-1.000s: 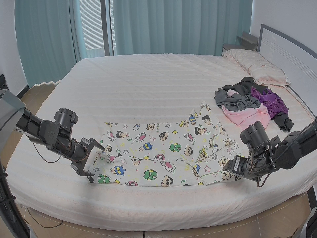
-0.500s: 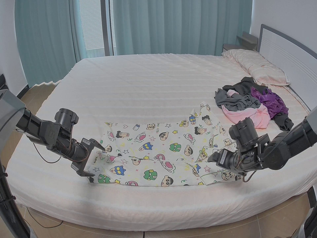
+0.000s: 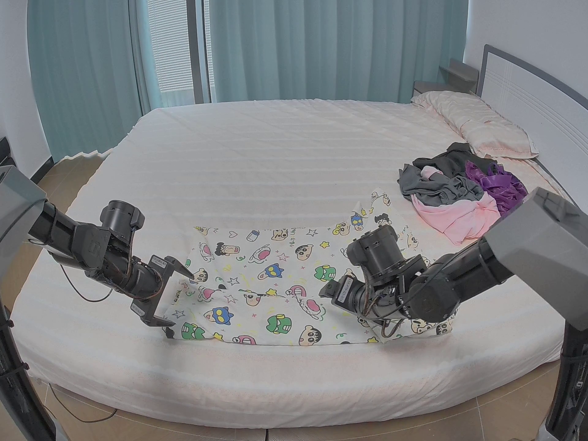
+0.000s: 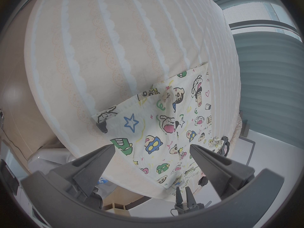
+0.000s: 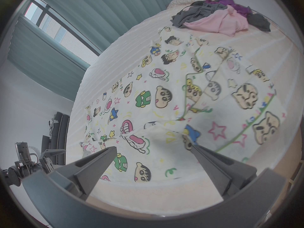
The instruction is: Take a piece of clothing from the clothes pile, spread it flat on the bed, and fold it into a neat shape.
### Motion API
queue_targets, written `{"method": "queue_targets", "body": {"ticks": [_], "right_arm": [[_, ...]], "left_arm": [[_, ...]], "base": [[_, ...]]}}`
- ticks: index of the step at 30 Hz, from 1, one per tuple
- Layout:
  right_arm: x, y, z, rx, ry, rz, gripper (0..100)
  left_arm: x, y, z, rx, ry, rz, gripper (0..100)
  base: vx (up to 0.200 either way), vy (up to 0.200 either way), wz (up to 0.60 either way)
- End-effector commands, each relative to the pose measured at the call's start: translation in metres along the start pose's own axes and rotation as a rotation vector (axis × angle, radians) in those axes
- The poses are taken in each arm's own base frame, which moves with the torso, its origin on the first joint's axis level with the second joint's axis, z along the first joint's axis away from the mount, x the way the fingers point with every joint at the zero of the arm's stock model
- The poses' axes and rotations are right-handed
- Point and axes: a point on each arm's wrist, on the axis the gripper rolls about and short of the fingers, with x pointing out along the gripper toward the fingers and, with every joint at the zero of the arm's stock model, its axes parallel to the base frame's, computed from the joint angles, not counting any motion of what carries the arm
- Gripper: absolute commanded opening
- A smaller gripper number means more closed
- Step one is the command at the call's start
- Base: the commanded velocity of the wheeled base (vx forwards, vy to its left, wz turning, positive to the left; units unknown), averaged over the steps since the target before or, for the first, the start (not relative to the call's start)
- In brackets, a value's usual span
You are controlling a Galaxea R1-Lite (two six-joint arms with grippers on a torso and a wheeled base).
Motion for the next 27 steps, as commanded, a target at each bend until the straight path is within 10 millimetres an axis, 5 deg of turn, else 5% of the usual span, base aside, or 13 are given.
{"method": "queue_targets", "body": {"ticks": [1, 17, 27], "right_arm": [[0.027, 0.001, -0.013, -0.014, 0.027, -0.011, 100], [0.051, -0.008, -0.003, -0.046, -0.034, 0.061, 100], [0.049, 0.003, 0.008, -0.031, -0.076, 0.110, 100]], "left_arm": [[0.000, 0.000, 0.001, -0.001, -0.003, 0.002, 100], [0.001, 0.001, 0.001, -0.002, -0.002, 0.005, 100], [0.001, 0.001, 0.001, -0.002, -0.002, 0.005, 100]], "base": [[0.000, 0.000, 0.00], [0.000, 0.000, 0.00], [0.000, 0.000, 0.00]]}}
